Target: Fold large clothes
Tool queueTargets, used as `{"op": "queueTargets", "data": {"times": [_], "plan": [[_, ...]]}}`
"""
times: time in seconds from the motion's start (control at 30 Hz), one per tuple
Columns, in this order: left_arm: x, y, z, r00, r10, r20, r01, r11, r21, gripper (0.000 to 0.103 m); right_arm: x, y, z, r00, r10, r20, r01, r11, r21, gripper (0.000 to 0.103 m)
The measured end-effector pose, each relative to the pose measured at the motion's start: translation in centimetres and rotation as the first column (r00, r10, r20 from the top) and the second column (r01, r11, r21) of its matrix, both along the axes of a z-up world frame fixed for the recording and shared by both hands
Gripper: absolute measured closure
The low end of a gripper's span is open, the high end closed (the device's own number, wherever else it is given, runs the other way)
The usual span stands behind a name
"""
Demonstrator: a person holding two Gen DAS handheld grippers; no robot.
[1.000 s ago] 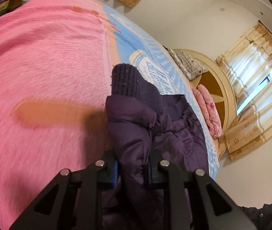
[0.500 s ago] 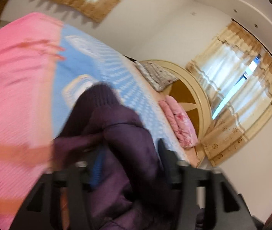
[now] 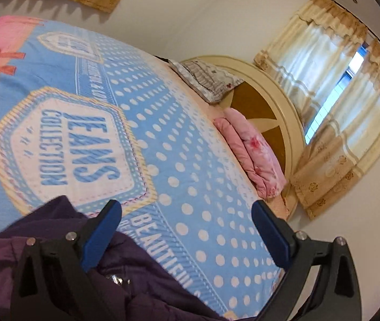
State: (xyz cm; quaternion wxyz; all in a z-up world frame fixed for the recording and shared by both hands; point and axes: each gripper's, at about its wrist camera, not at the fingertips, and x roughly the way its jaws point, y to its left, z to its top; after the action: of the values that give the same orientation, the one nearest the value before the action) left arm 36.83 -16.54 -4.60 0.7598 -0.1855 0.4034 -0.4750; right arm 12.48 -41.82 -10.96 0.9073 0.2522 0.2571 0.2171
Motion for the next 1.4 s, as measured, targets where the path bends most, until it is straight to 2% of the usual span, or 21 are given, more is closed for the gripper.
{"op": "queueTargets", "data": {"times": [0.07,0.2,0.27,0.33,0.37,0.43,0.47,0.57,0.63,0.7,0.73,0.77,0.87,0.93,1.03,1.17,1.23,1.27,1.33,1.4], "plan": [[0.2,-1.1,-0.9,1.000,0.008,-0.017,-0.008,1.000,0.010,0.003,-1.2,-0.6,-0.1,1.000,-0.029,-0.003,0.028,0.999,-0.032,0.074],[0.4,-3.7,-2.9,0.999,0.003,-0.035,0.001,0.995,0.101,0.003,-1.8,-1.2,1.3,0.992,-0.114,0.045,0.119,0.983,-0.142,0.062],[0.3,-4.5,-3.4,0.999,-0.006,-0.033,0.011,0.990,0.141,0.003,-2.6,-1.9,3.0,0.981,-0.158,0.108,0.173,0.974,-0.148,0.044],[0.1,-4.9,-3.5,1.000,-0.016,-0.025,0.020,0.987,0.162,0.002,-3.2,-2.1,5.0,0.973,-0.166,0.162,0.188,0.974,-0.126,0.043],[0.1,-5.0,-3.5,0.999,-0.022,-0.025,0.026,0.987,0.159,0.000,-2.5,-1.8,6.0,0.978,-0.127,0.162,0.147,0.982,-0.119,0.043],[-0.1,-5.0,-3.5,0.999,-0.024,-0.026,0.028,0.987,0.158,0.000,-0.7,-0.8,6.9,0.989,-0.065,0.134,0.083,0.987,-0.138,0.043],[-0.1,-4.7,-3.3,0.999,-0.022,-0.024,0.025,0.989,0.146,0.000,1.0,-0.3,6.5,0.995,-0.065,0.078,0.078,0.981,-0.178,0.045],[0.4,-2.8,-2.4,0.999,0.010,-0.041,-0.006,0.996,0.084,0.000,4.7,0.1,3.1,0.996,-0.044,-0.077,0.026,0.976,-0.217,0.051],[0.5,-1.1,-1.4,0.997,0.066,-0.027,-0.065,0.997,0.042,0.000,5.6,0.4,1.3,0.993,-0.037,-0.111,0.010,0.972,-0.236,0.047],[0.3,0.4,-0.5,0.995,0.093,-0.022,-0.093,0.995,0.026,0.000,5.9,-0.4,0.5,0.993,-0.058,-0.104,0.036,0.978,-0.204,0.028],[0.0,1.4,0.1,0.995,0.095,-0.019,-0.095,0.995,0.009,0.000,6.3,-0.8,0.2,0.991,-0.071,-0.110,0.048,0.979,-0.200,0.014],[-0.7,2.6,0.7,0.994,0.110,-0.003,-0.110,0.994,0.000,0.000,6.6,-1.6,-0.3,0.989,-0.078,-0.124,0.054,0.981,-0.186,0.012],[-2.7,5.7,1.6,0.990,0.129,0.050,-0.129,0.992,-0.008,0.000,8.3,-3.2,-2.8,0.975,0.023,-0.223,-0.033,0.999,-0.042,0.012],[-4.7,8.2,1.3,0.985,0.156,0.074,-0.155,0.988,-0.008,0.000,8.9,-3.9,-4.0,0.956,0.093,-0.279,-0.077,0.995,0.065,0.012],[-6.7,10.1,-0.6,0.975,0.202,0.092,-0.207,0.977,0.049,0.000,8.6,-4.1,-5.6,0.935,0.147,-0.323,-0.095,0.980,0.173,0.012],[-7.9,11.3,-1.7,0.954,0.253,0.158,-0.271,0.957,0.105,0.000,5.5,-2.7,-6.2,0.931,0.109,-0.347,-0.015,0.965,0.262,0.013],[-7.9,11.1,-1.4,0.949,0.254,0.189,-0.281,0.949,0.139,0.000,3.6,-1.3,-6.6,0.922,0.108,-0.373,0.031,0.937,0.348,0.013],[-7.8,11.0,-1.2,0.947,0.245,0.207,-0.278,0.949,0.148,0.000,1.9,-0.2,-6.9,0.916,0.102,-0.388,0.069,0.913,0.403,0.013],[-7.5,10.6,-0.8,0.941,0.223,0.255,-0.281,0.934,0.219,0.000,-0.7,1.1,-7.6,0.908,0.079,-0.411,0.153,0.852,0.500,0.013],[-7.3,10.6,-0.3,0.923,0.219,0.315,-0.307,0.914,0.264,0.000,-2.0,1.9,-7.3,0.910,0.066,-0.410,0.163,0.851,0.499,0.012]]}}
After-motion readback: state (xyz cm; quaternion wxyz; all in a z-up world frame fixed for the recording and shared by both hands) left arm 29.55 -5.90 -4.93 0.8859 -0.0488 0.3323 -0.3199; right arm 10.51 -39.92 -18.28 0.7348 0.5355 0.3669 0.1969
